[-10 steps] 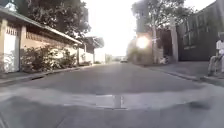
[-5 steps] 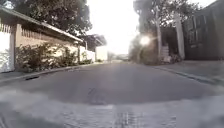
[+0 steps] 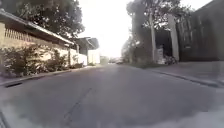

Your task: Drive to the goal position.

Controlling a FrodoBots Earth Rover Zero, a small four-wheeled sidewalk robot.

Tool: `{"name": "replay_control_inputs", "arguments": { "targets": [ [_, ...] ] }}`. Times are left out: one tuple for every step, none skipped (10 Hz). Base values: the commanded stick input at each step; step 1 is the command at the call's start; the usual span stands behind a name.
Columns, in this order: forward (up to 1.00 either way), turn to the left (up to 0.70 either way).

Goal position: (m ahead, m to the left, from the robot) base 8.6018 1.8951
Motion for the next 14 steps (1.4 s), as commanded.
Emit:
{"name": "replay_control_inputs", "arguments": {
  "targets": [
    [1.0, -0.11],
    [1.0, -0.4],
    [1.0, -0.07],
    [1.0, 0.0],
    [1.0, 0.0],
    [1.0, 0.0],
    [1.0, 0.0],
    [1.0, 0.0],
    [1.0, 0.0],
    [1.0, 0.0],
    [1.0, 0.0],
    [1.0, 0.0],
    [1.0, 0.0],
    [1.0, 0.0]
  ]
}}
